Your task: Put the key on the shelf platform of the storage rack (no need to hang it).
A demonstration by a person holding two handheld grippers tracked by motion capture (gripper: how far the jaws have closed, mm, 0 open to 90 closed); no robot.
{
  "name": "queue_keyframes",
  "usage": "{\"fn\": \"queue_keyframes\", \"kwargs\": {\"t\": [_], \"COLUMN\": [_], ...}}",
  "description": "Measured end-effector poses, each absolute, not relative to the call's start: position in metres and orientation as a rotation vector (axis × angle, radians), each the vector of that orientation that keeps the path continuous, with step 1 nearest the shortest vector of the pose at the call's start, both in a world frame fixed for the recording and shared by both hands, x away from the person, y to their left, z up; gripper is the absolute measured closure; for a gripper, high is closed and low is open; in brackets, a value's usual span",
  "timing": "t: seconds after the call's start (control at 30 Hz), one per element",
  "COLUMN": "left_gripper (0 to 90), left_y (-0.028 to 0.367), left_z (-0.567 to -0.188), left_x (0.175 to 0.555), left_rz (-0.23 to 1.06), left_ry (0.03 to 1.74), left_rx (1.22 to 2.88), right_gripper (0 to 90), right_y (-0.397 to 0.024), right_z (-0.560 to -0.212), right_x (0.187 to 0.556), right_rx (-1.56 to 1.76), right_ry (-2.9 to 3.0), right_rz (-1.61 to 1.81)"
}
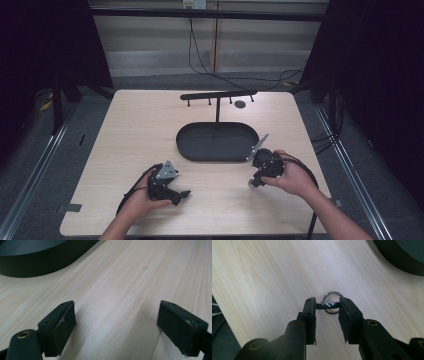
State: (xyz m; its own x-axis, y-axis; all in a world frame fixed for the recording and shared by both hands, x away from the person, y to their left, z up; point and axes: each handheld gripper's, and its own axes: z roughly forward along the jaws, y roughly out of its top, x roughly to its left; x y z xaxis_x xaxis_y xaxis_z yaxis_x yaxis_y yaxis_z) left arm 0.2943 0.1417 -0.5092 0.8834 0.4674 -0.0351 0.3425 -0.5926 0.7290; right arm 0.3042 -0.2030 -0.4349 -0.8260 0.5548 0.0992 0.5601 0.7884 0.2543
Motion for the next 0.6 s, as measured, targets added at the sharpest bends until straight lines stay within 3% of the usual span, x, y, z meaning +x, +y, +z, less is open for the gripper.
{"fn": "queue_keyframes", "kwargs": {"t": [0.6], "left_gripper": [14.8], "left_y": [0.142], "left_z": [-0.509], "left_x": [0.294], "left_rz": [0.207], "left_ry": [0.581], "left_rx": [2.259], "right_gripper": [68.2], "right_y": [-0.204], "right_z": [-0.4], "right_x": [0.312], "right_rx": [-0.97], "right_ry": [-2.959], "right_rz": [-0.488]}}
